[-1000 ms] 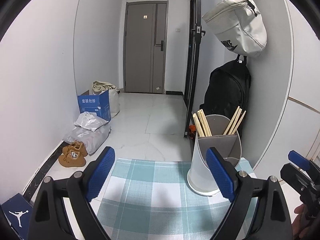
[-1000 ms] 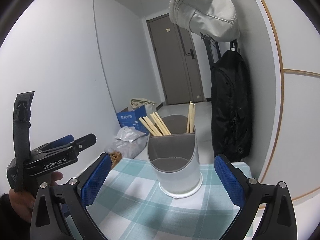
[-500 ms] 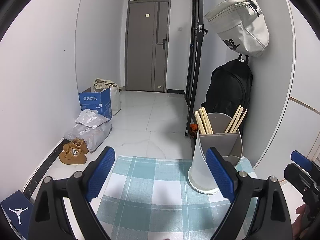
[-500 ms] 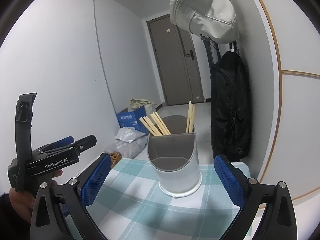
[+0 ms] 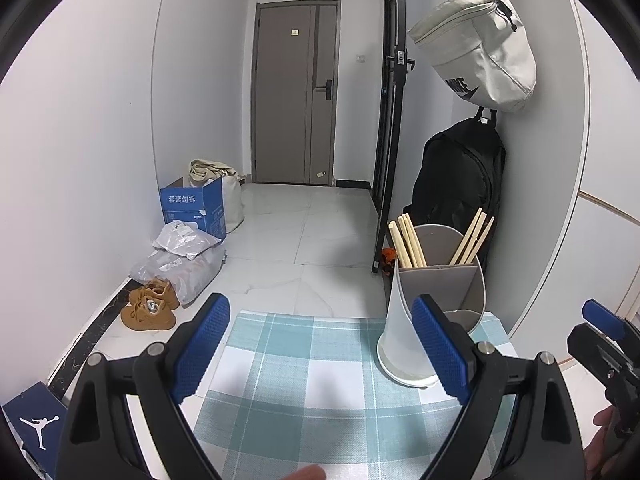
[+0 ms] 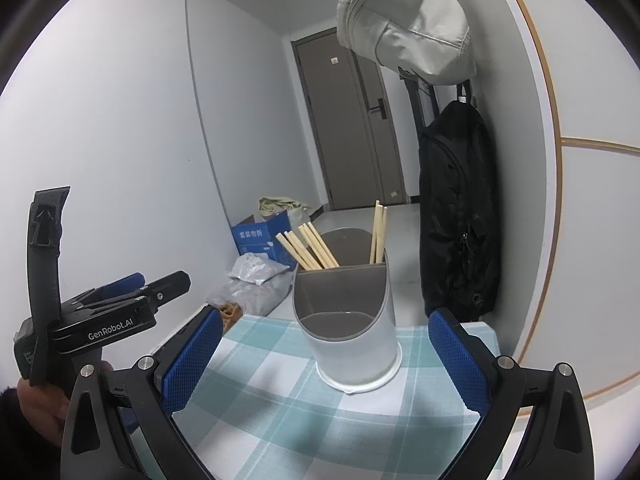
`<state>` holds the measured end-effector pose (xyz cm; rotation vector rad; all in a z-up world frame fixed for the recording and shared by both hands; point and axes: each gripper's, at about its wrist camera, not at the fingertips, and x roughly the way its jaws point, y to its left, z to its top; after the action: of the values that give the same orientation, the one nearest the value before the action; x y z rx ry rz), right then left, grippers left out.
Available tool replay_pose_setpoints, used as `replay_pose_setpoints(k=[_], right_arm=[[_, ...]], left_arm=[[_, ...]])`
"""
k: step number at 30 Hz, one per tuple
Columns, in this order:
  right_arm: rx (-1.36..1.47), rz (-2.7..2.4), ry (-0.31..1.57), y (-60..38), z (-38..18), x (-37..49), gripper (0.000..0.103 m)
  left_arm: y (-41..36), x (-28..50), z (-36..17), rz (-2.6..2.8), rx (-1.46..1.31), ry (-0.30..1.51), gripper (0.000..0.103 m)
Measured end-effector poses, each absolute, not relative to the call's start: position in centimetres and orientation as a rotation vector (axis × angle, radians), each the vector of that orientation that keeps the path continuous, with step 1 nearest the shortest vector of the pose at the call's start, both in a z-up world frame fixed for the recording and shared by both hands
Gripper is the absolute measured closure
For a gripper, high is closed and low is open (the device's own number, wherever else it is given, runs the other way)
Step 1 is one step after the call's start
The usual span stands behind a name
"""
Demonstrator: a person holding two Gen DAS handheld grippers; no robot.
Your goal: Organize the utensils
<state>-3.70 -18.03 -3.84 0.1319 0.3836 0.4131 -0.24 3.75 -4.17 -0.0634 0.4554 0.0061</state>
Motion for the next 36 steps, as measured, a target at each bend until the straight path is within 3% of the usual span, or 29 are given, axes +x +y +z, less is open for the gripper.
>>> replay_pose_setpoints(k=[36], right_arm=[[0.128, 0.416, 0.394, -18.06, -4.1, -3.67, 0.0]], left_arm=[[3.39, 0.02, -4.43, -0.001, -0.055, 0.465, 0.013]])
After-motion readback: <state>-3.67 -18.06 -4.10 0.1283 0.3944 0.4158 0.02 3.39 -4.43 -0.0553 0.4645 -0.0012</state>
